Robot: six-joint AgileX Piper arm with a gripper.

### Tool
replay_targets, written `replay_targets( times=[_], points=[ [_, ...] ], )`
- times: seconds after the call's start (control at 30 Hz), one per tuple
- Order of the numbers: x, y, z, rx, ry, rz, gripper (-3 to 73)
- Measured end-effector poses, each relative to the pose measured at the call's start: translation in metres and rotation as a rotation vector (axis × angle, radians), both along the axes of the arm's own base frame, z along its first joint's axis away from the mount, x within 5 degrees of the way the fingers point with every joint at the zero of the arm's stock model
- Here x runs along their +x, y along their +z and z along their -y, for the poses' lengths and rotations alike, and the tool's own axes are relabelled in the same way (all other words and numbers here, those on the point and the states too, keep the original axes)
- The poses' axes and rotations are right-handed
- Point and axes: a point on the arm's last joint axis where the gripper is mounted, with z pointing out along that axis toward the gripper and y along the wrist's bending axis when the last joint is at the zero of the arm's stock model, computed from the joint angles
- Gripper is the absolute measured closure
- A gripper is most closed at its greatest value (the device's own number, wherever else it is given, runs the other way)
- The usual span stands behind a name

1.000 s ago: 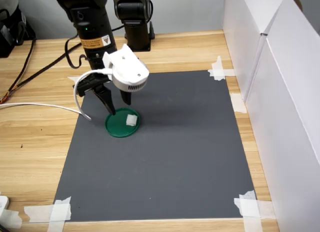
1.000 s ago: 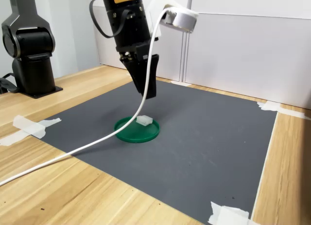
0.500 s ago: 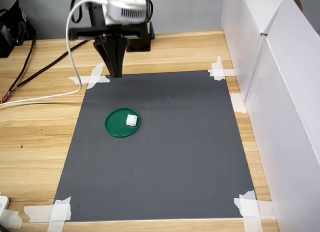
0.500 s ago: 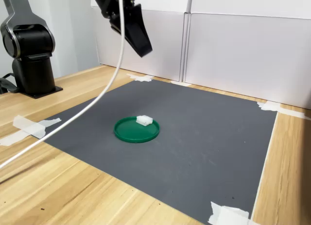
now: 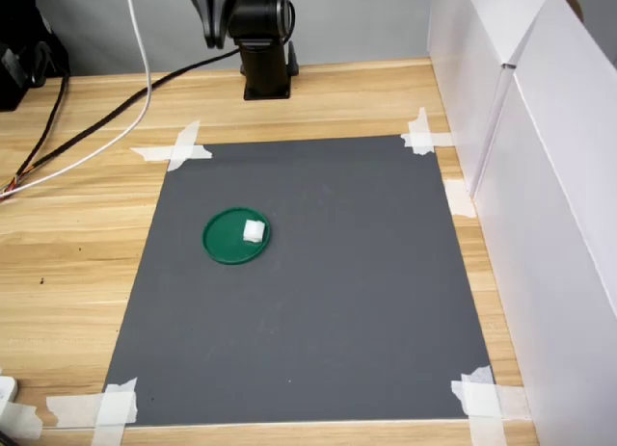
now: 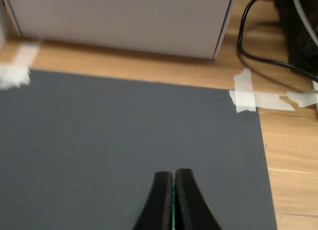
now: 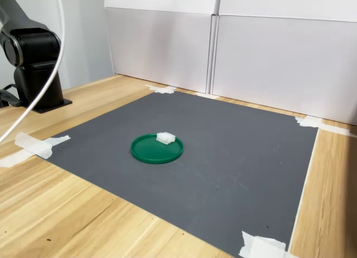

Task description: Grasp a white terminal and put it in the green lid.

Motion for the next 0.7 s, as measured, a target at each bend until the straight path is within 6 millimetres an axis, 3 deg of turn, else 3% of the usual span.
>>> replay_targets(
  times=[0.27, 0.7],
  points=[
    [-0.034, -0.037, -0.002, 0.029, -0.007, 0.036, 71.0],
    [-0.058, -0.084, -0.004, 0.030, -0.004, 0.071, 71.0]
  ],
)
